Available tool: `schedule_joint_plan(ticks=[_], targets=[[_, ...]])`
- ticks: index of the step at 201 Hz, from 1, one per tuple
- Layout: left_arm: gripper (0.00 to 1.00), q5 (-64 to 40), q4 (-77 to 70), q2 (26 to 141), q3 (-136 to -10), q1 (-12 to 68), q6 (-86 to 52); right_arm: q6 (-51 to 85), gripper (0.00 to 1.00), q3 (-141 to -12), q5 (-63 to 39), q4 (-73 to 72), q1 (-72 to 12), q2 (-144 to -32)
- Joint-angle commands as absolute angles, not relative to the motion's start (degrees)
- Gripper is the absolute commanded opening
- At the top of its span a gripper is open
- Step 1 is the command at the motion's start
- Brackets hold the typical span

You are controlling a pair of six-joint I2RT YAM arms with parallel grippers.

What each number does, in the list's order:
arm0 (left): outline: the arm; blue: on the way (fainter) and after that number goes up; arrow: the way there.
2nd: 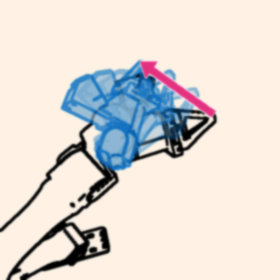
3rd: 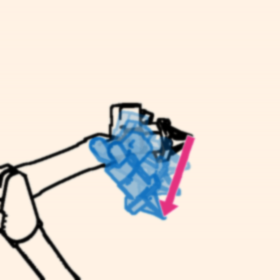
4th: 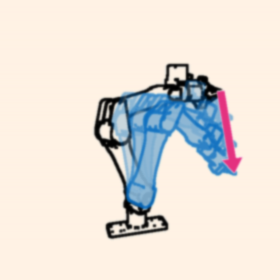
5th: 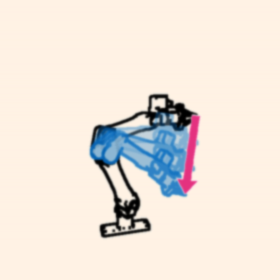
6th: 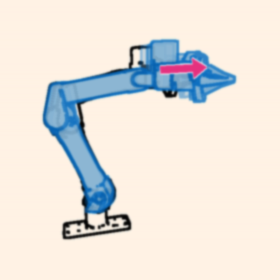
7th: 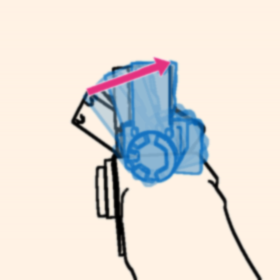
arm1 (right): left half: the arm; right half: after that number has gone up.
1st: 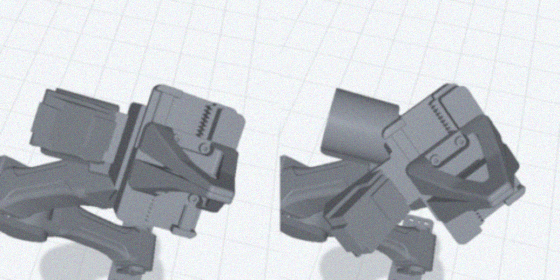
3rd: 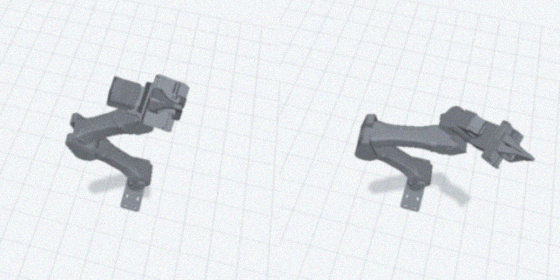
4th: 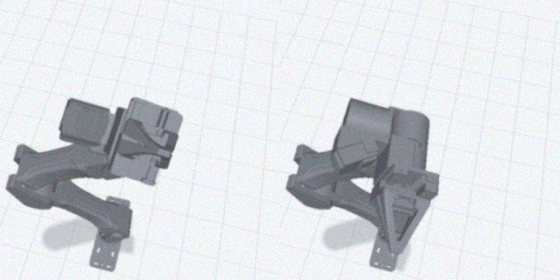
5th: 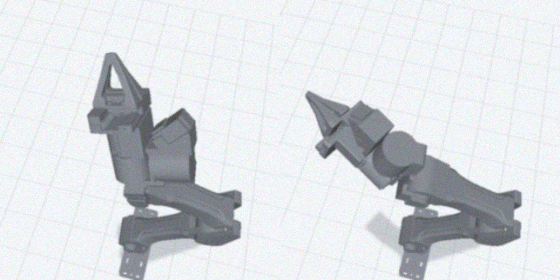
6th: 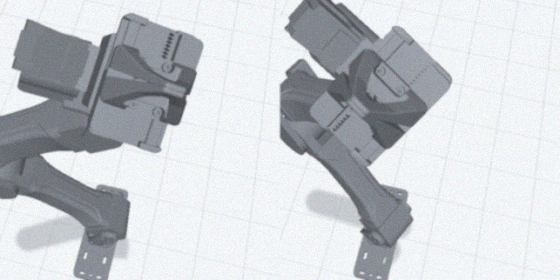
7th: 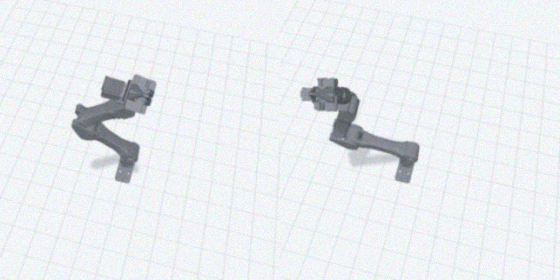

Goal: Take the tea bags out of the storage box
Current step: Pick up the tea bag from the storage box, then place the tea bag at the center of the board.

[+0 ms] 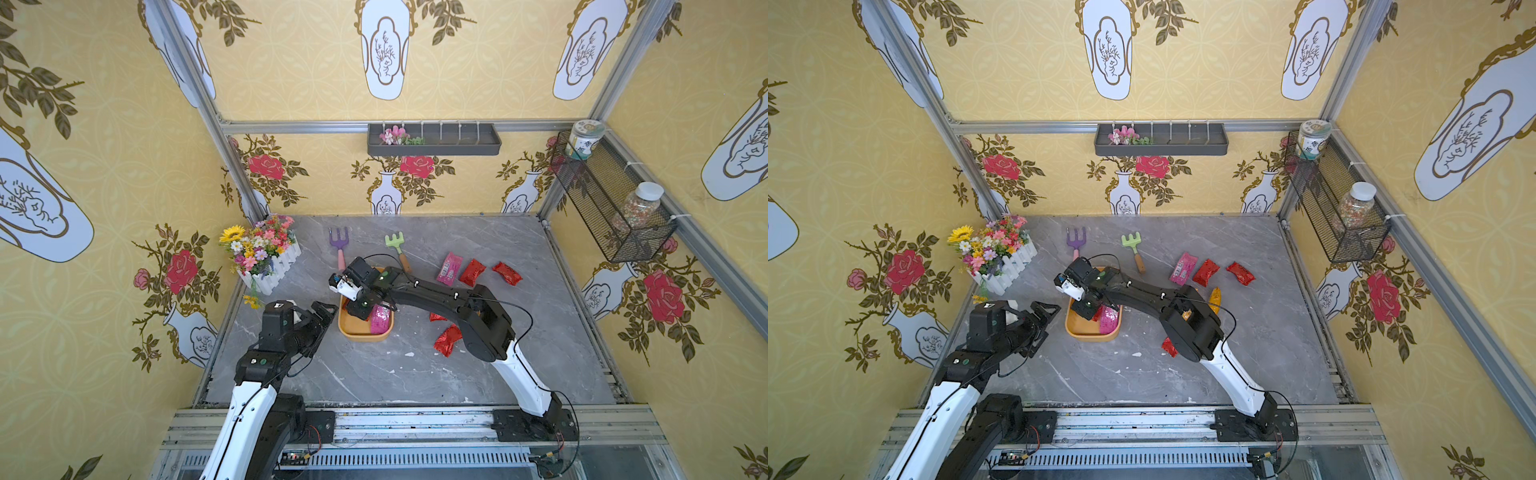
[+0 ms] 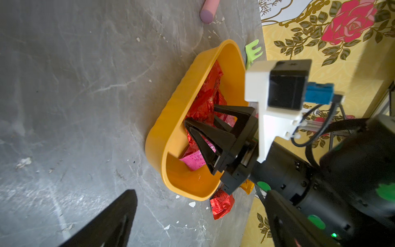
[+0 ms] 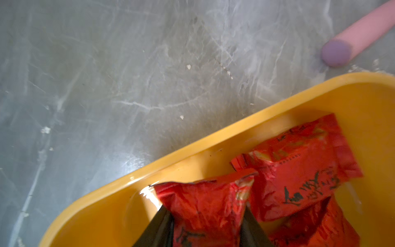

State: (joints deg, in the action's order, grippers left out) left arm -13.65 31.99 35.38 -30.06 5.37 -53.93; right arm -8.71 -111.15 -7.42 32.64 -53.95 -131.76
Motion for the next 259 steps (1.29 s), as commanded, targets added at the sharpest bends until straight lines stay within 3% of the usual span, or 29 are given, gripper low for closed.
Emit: schedule_joint_plan(ticks=[1, 77, 128, 181, 259], targets=[[0.98, -13.09, 33.28, 35.16, -31.42, 5.28, -52.32, -4.54, 0.44, -110.36, -8.03, 29.20, -53.88, -129.33], [1.00, -14.89, 32.14, 35.81, -35.44, 7.25, -52.58, 5.25, 0.43, -101.79, -8.21, 26.82, -51.97, -115.07], [1.00, -2.23, 26.05, 42.88, -37.88, 27.25, -57.50, 12.04, 0.44, -96.35, -4.54, 30.77, -42.97, -107.93], [1.00, 4.62, 19.80, 53.17, -40.11, 40.32, -59.86, 17.79, 0.45, -101.37, -1.33, 36.18, -33.09, -115.62], [1.00, 8.15, 24.09, 46.79, -37.82, 41.31, -60.73, 25.11, 0.43, -109.76, 0.00, 40.11, -27.42, -131.95]])
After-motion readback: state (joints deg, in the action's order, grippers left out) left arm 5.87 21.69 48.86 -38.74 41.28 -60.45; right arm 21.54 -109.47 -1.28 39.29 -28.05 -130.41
